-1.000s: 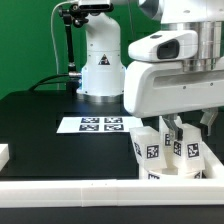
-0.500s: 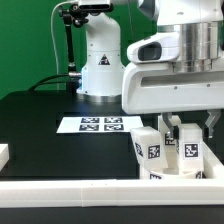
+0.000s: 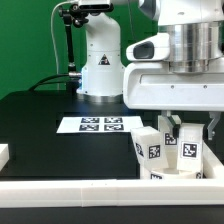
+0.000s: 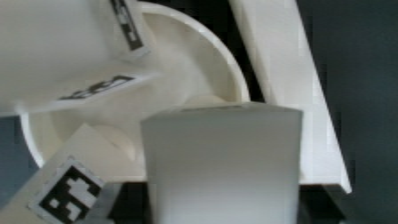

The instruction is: Assemble stool

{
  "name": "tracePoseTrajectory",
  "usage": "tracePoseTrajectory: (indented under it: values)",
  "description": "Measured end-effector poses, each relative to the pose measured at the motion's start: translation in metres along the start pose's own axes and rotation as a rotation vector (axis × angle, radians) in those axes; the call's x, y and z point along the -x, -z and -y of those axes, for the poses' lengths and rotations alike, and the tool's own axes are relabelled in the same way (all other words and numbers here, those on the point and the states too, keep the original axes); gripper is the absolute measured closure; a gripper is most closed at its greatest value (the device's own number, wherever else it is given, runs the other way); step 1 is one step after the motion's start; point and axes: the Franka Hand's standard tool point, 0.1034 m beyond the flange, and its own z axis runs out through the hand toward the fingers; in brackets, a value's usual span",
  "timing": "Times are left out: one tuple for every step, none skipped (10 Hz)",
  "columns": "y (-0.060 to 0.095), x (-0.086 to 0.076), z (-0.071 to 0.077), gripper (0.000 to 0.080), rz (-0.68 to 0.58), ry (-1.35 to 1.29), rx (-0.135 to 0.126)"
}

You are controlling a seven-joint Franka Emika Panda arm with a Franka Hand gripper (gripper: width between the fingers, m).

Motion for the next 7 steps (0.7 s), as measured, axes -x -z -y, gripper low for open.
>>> tracePoseTrajectory:
  values:
    - [-0.0004, -0.0001, 0.0014, 0.0459, -0.008, -0.066, -0.012]
    - [-0.0001, -0.0001, 0.0036, 0.0459, -0.008, -0.178, -0.025]
    - [-0.0002, 0.0001, 0.0049, 0.0459, -0.006, -0.266, -0.033]
    - [-0.0004, -0.0015, 0.0053, 0.0459, -0.008, -0.382, -0.057]
    - [-0.0005, -0.0031, 0.0058, 0.0459, -0.013, -0.495, -0.079]
    - [-0.0005, -0.0031, 0.0061, 0.0459, -0.014, -0.548, -0.089]
    - [-0.0008, -0.0024, 0.0076, 0.0459, -0.011, -0.658, -0.102]
